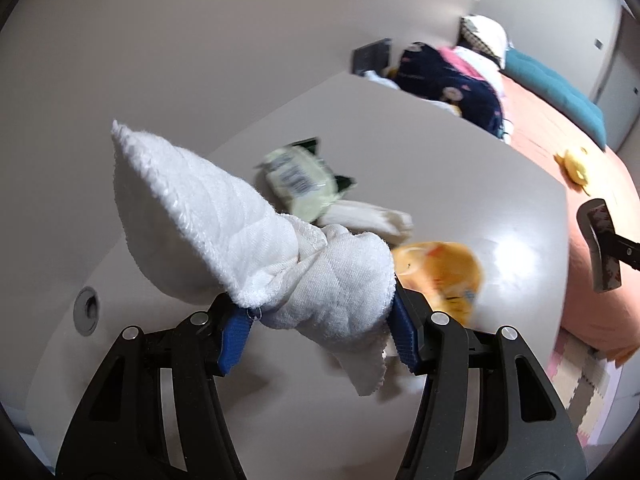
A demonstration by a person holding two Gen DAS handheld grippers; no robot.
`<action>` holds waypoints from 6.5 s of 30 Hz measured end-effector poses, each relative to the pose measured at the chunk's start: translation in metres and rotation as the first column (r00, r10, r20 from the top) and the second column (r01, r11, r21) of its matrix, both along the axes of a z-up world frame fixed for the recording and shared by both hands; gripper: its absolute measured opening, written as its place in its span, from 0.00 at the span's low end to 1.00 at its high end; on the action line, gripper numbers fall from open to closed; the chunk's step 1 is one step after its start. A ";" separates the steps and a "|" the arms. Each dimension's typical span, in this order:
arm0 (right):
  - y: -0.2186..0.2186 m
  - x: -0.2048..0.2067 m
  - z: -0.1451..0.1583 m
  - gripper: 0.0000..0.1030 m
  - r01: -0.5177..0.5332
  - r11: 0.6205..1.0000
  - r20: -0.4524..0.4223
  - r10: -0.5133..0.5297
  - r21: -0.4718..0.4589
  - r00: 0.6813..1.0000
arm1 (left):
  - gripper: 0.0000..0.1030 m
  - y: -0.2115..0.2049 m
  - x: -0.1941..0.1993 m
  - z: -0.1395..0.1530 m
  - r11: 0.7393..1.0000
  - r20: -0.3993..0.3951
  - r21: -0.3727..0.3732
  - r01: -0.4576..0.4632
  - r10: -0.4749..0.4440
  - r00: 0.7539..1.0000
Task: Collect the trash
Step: 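Carry the towel and box with both grippers to the black bin, then open both grippers over the bin to drop the towel and box, then move both grippers back over the table, then grasp the yellow snack bag with the right gripper, then grasp the white sponge with the left gripper while the right lifts the yellow bag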
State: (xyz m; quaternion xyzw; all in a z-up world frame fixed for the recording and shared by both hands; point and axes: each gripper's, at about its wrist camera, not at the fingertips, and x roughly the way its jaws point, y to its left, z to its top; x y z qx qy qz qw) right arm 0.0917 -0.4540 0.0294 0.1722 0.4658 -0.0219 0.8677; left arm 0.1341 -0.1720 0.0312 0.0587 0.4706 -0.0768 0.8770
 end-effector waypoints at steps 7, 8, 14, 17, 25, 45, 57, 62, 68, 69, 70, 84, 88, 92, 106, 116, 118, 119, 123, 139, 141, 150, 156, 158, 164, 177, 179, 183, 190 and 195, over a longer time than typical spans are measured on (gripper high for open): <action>-0.040 -0.026 0.007 0.14 0.071 0.997 0.012 -0.071 0.001 0.997 | 0.57 -0.055 -0.007 0.002 0.995 -0.005 -0.006 0.103 -0.103 0.995; -0.044 -0.029 0.007 0.14 0.079 0.997 0.013 -0.079 0.000 0.997 | 0.57 -0.064 -0.007 0.002 0.993 -0.005 -0.006 0.118 -0.118 0.993; -0.077 -0.048 0.005 0.14 0.144 0.990 0.008 -0.144 -0.003 0.990 | 0.57 -0.106 -0.015 0.000 0.981 -0.020 -0.008 0.196 -0.196 0.980; -0.093 -0.057 0.001 0.14 0.172 0.985 0.000 -0.172 -0.006 0.985 | 0.58 -0.126 -0.019 -0.003 0.973 -0.031 -0.003 0.230 -0.230 0.973; -0.137 -0.082 -0.006 0.14 0.253 0.967 -0.020 -0.253 -0.013 0.967 | 0.58 -0.180 -0.028 -0.010 0.945 -0.056 0.000 0.328 -0.327 0.943; -0.236 -0.130 -0.028 0.14 0.451 0.891 -0.081 -0.454 -0.055 0.887 | 0.62 -0.306 -0.068 -0.034 0.825 -0.139 0.049 0.563 -0.553 0.822; -0.268 -0.131 -0.045 0.14 0.488 0.870 -0.130 -0.494 -0.074 0.860 | 0.62 -0.342 -0.080 -0.055 0.759 -0.182 0.071 0.647 -0.628 0.757; -0.279 -0.118 -0.058 0.43 0.474 0.874 -0.206 -0.486 -0.109 0.849 | 0.92 -0.356 -0.078 -0.075 0.736 -0.262 0.081 0.672 -0.635 0.727; -0.289 -0.119 -0.053 0.57 0.518 0.842 -0.178 -0.538 -0.148 0.824 | 0.94 -0.356 -0.079 -0.077 0.713 -0.255 0.112 0.692 -0.652 0.714; -0.291 -0.120 -0.053 0.57 0.522 0.841 -0.177 -0.541 -0.143 0.822 | 0.94 -0.355 -0.078 -0.077 0.716 -0.255 0.113 0.689 -0.649 0.716; -0.292 -0.120 -0.053 0.57 0.525 0.839 -0.177 -0.543 -0.143 0.821 | 0.94 -0.352 -0.076 -0.077 0.722 -0.254 0.112 0.682 -0.643 0.722; -0.270 -0.113 -0.046 0.58 0.498 0.855 -0.168 -0.518 -0.145 0.839 | 0.94 -0.320 -0.068 -0.067 0.770 -0.234 0.094 0.632 -0.600 0.765; -0.259 -0.109 -0.043 0.59 0.482 0.864 -0.164 -0.502 -0.147 0.849 | 0.94 -0.306 -0.066 -0.061 0.785 -0.219 0.093 0.612 -0.584 0.782; -0.245 -0.104 -0.038 0.59 0.467 0.873 -0.154 -0.486 -0.143 0.860 | 0.94 -0.288 -0.062 -0.055 0.804 -0.203 0.084 0.588 -0.564 0.800; -0.186 -0.079 -0.029 0.59 0.391 0.909 -0.126 -0.409 -0.144 0.904 | 0.94 -0.225 -0.050 -0.048 0.868 -0.172 0.068 0.491 -0.475 0.863; -0.129 -0.060 -0.031 0.60 0.295 0.948 -0.114 -0.308 -0.119 0.945 | 0.94 -0.168 -0.046 -0.045 0.913 -0.152 0.062 0.403 -0.390 0.908; -0.117 -0.056 -0.030 0.60 0.275 0.954 -0.112 -0.289 -0.122 0.951 | 0.94 -0.156 -0.044 -0.044 0.922 -0.149 0.061 0.383 -0.371 0.917; -0.112 -0.055 -0.030 0.60 0.267 0.956 -0.112 -0.280 -0.123 0.953 | 0.94 -0.150 -0.043 -0.044 0.926 -0.148 0.060 0.372 -0.360 0.921; -0.087 -0.047 -0.029 0.60 0.225 0.966 -0.111 -0.239 -0.129 0.965 | 0.94 -0.125 -0.042 -0.043 0.943 -0.144 0.047 0.330 -0.321 0.936; 0.002 -0.030 -0.036 0.60 0.089 0.995 -0.077 -0.092 -0.035 0.993 | 0.94 -0.030 -0.043 -0.048 0.984 -0.130 0.051 0.172 -0.164 0.978; 0.015 -0.028 -0.039 0.60 0.066 0.998 -0.076 -0.066 -0.009 0.995 | 0.94 -0.017 -0.045 -0.050 0.987 -0.131 0.049 0.155 -0.147 0.980; 0.069 -0.018 -0.055 0.60 -0.011 0.997 -0.077 0.018 0.083 0.997 | 0.94 0.028 -0.054 -0.055 0.993 -0.133 0.075 0.093 -0.082 0.988; 0.095 -0.012 -0.069 0.60 -0.025 0.982 -0.078 0.040 0.186 0.996 | 0.94 0.053 -0.057 -0.059 0.992 -0.135 0.106 0.064 -0.049 0.990; 0.102 -0.012 -0.072 0.60 -0.017 0.974 -0.075 0.035 0.224 0.997 | 0.94 0.060 -0.057 -0.059 0.993 -0.131 0.111 0.047 -0.032 0.991; 0.119 -0.007 -0.081 0.60 0.008 0.940 -0.060 0.013 0.342 0.998 | 0.94 0.075 -0.059 -0.057 0.994 -0.128 0.109 0.031 -0.017 0.992; 0.114 -0.003 -0.110 0.59 0.133 0.817 -0.068 -0.115 0.561 0.991 | 0.94 0.086 -0.061 -0.060 0.993 -0.136 0.114 0.025 -0.009 0.991; 0.113 0.000 -0.113 0.56 0.144 0.792 -0.061 -0.133 0.593 0.989 | 0.94 0.087 -0.060 -0.062 0.993 -0.141 0.115 0.027 -0.010 0.990; 0.111 0.005 -0.118 0.31 0.150 0.761 -0.059 -0.145 0.631 0.988 | 0.94 0.086 -0.057 -0.065 0.993 -0.147 0.115 0.027 -0.009 0.989; 0.108 0.010 -0.110 0.14 0.114 0.774 -0.015 -0.134 0.623 0.991 | 0.94 0.082 -0.051 -0.066 0.994 -0.155 0.107 0.021 -0.005 0.988; 0.106 0.007 -0.083 0.09 0.066 0.828 0.067 -0.124 0.557 0.990 | 0.94 0.074 -0.046 -0.064 0.996 -0.158 0.083 0.023 -0.010 0.987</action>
